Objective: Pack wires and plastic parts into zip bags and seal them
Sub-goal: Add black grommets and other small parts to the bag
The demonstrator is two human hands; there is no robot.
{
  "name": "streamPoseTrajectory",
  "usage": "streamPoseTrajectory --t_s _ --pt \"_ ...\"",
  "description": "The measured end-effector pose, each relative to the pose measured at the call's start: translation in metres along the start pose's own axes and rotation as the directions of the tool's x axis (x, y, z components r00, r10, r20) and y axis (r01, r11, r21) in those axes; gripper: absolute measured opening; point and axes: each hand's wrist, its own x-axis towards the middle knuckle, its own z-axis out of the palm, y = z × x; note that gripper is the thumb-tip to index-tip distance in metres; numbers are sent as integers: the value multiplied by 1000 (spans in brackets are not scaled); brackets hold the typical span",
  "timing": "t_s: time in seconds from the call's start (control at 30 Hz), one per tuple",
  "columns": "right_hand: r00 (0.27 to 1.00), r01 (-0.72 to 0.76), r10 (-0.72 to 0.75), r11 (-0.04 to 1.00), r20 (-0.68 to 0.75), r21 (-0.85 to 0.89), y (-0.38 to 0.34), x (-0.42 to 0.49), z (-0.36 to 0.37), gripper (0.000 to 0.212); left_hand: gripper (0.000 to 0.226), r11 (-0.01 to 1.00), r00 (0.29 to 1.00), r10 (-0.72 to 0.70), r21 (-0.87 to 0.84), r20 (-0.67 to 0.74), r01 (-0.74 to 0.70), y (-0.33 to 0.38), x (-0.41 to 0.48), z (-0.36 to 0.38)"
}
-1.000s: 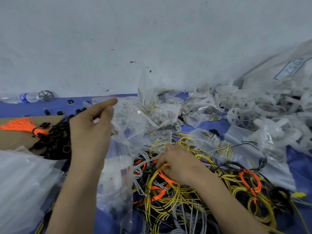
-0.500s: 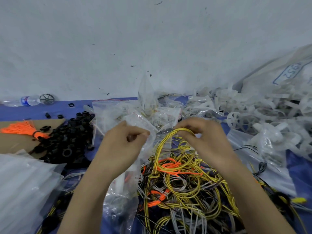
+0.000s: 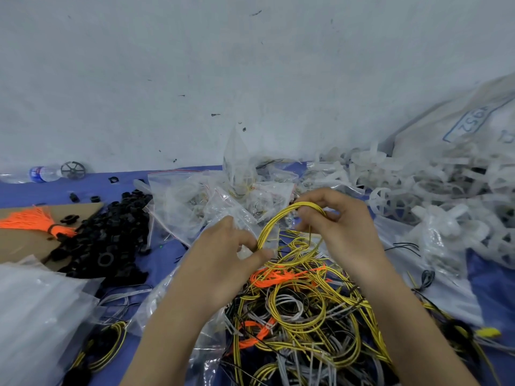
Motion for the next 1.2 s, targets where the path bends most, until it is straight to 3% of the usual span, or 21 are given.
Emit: streamPoseTrajectory --t_s 0.17,0.27,0.33,0.57,0.7,0.97,1.2 --pt "988 -144 133 975 77 167 1 2 -2 11 29 999 999 28 40 -44 -26 -6 2 2" --pt "926 -369 256 766 277 526 -1 4 -8 28 31 999 998 30 -41 -54 -32 -9 2 -3" --pt "906 -406 230 708 356 577 -1 5 -13 34 32 998 998 33 -61 -44 -36 -9 1 -6" --pt "925 -286 95 813 369 508 1 3 -17 24 34 998 998 52 -36 -37 -53 -7 -1 -9" --pt "959 -192 64 862 275 469 -1 3 -13 24 36 997 997 72 -17 -32 -72 -4 -2 -9" --pt "996 -36 -1 894 84 446 -2 1 -2 14 34 995 995 98 11 -5 -98 -3 -4 -9" --pt "1000 -9 -1 875 20 485 0 3 -3 10 38 995 995 100 3 -19 -100 -3 -2 -10"
